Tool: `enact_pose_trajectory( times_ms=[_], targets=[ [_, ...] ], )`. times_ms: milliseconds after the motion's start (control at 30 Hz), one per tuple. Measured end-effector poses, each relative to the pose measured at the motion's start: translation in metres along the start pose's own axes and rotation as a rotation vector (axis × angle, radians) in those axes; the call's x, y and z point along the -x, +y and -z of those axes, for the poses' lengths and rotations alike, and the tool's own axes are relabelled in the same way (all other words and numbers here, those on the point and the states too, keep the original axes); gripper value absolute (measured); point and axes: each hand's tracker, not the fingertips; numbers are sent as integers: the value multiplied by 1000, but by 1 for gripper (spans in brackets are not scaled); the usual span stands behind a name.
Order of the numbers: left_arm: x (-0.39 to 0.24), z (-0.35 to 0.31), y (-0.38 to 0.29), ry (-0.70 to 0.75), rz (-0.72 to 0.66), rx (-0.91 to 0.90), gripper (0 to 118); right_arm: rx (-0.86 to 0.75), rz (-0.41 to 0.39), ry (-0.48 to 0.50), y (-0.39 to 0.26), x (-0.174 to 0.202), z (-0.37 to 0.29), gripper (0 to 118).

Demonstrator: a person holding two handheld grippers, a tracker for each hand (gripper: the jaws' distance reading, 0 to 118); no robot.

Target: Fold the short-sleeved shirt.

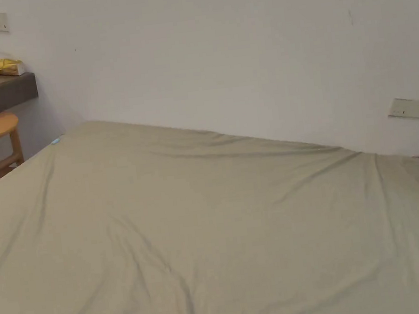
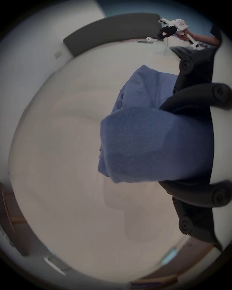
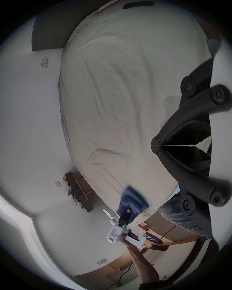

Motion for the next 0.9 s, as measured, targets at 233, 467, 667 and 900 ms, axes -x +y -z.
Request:
enact_pose_trajectory(
  times_ms=[233, 467, 667, 900],
  targets=[
    [103, -33, -5, 211, -185, -28, 94, 8, 81, -65, -23, -9, -6, 2],
    [90, -30, -14, 243, -252, -27, 108, 31, 67, -68, -22, -3, -6, 2],
    [38, -125, -8, 349, -243, -353, 105, -83, -13, -124, 13, -3, -45, 2],
    [-112, -210, -67, 192, -137, -883, 102, -428, -289, -390, 77, 33, -130, 3]
  ],
)
